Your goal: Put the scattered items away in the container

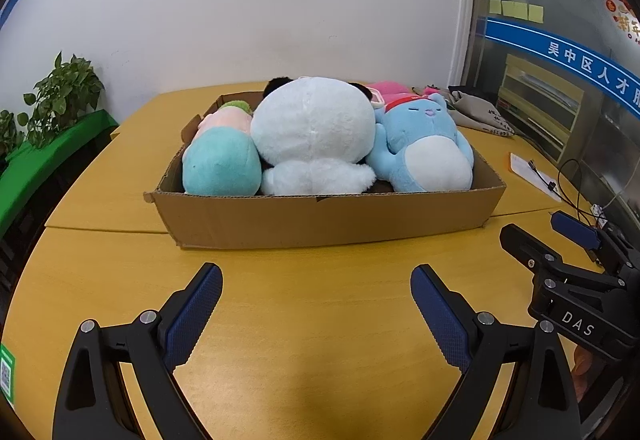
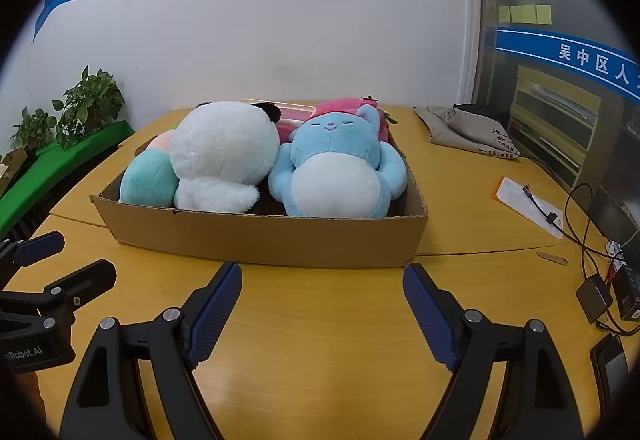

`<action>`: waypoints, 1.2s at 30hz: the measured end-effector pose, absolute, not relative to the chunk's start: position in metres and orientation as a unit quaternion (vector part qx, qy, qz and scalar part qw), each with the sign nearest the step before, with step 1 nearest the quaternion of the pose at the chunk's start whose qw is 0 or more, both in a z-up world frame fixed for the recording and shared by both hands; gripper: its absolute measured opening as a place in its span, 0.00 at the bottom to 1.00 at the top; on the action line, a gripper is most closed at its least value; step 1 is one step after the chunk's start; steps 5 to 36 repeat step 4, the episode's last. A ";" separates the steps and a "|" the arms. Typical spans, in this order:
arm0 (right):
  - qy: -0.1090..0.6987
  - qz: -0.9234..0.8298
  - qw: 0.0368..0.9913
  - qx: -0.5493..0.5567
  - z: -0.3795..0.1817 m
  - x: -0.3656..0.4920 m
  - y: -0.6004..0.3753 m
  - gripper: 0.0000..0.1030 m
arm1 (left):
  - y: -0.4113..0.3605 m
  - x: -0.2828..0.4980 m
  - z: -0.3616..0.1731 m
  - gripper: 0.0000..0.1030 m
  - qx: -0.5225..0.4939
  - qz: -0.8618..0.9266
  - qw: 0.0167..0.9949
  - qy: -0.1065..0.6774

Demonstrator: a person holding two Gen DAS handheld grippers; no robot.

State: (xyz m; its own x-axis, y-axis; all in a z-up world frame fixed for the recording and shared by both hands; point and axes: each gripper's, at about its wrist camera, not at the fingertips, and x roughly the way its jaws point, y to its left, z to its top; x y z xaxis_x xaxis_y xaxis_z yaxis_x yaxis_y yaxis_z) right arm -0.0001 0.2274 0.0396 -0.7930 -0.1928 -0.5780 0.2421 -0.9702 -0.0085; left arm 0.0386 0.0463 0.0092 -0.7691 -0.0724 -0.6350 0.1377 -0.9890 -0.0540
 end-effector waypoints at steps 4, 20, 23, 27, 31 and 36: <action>0.042 -0.944 0.125 0.301 0.037 0.000 0.220 0.81 | 0.042 0.042 0.007 0.95 0.333 -0.939 0.074 0.045; 0.042 -0.944 0.125 0.301 0.037 0.000 0.220 0.81 | 0.042 0.042 0.007 0.95 0.333 -0.939 0.074 0.045; 0.042 -0.944 0.125 0.301 0.037 0.000 0.220 0.81 | 0.042 0.042 0.007 0.95 0.333 -0.939 0.074 0.045; 0.042 -0.944 0.125 0.301 0.037 0.000 0.220 0.81 | 0.042 0.042 0.007 0.95 0.333 -0.939 0.074 0.045; 0.042 -0.944 0.125 0.301 0.037 0.000 0.220 0.81 | 0.042 0.042 0.007 0.95 0.333 -0.939 0.074 0.045; 0.042 -0.944 0.125 0.301 0.037 0.000 0.220 0.81 | 0.042 0.042 0.007 0.95 0.333 -0.939 0.074 0.045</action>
